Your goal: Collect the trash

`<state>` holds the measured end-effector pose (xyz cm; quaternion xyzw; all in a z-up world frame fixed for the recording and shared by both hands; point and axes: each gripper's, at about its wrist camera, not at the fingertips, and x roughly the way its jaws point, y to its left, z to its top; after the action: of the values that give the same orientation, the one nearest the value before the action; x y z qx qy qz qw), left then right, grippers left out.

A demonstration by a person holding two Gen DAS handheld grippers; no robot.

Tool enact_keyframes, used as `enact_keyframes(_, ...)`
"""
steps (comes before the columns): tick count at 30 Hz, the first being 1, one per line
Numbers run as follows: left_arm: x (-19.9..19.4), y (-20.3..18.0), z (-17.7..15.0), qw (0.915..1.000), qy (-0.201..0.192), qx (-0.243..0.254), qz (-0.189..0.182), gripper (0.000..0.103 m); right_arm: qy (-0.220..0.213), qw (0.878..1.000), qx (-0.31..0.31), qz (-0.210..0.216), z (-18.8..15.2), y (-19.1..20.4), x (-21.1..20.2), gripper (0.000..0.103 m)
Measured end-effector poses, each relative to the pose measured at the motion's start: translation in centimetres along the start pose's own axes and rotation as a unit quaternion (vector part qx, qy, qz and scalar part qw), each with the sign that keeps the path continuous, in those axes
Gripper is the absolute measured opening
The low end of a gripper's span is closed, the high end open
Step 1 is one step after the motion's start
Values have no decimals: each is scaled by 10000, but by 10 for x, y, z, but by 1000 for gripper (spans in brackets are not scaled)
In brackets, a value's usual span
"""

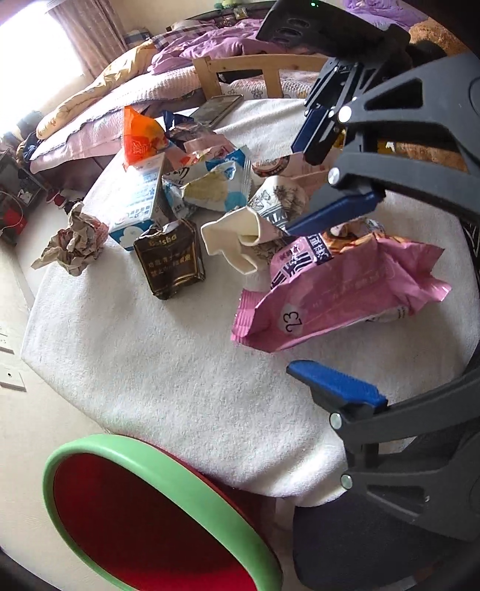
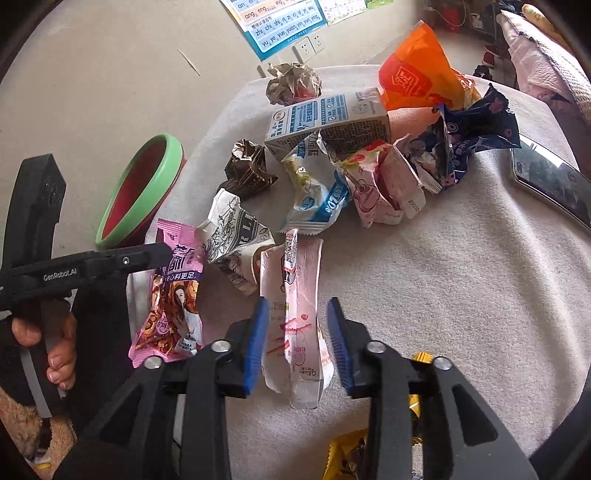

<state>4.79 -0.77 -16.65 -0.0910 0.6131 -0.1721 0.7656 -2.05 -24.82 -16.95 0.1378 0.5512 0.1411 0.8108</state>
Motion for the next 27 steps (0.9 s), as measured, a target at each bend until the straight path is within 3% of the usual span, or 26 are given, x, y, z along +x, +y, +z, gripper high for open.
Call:
enact_keyframes(5,-9,5,-22,9987,-169,-416,-237,71,43,10000,59,-21,-1,-4,1,43)
enact_keyframes(10,7,-4,-31,9990,164,-291,-289,71,151,9999,7,7,-5,1,7,43)
enact_keyframes(14,11,-13,-32,9994,183,-115,-264,70,206,9998,17,10,-7,1,10,42)
enact_keyframes(18,14,-15,-33,9994,210,-101,-261,61,237,9997,-48,57,-7,5,12,27)
enact_keyframes(25,16,-16,-35,9994,204,-103,-255,62,273,9994,62,204,-7,4,16,27)
enact_keyframes(27,17,-18,-35,9992,242,-81,-292,67,287,9993,87,230,-6,4,16,27)
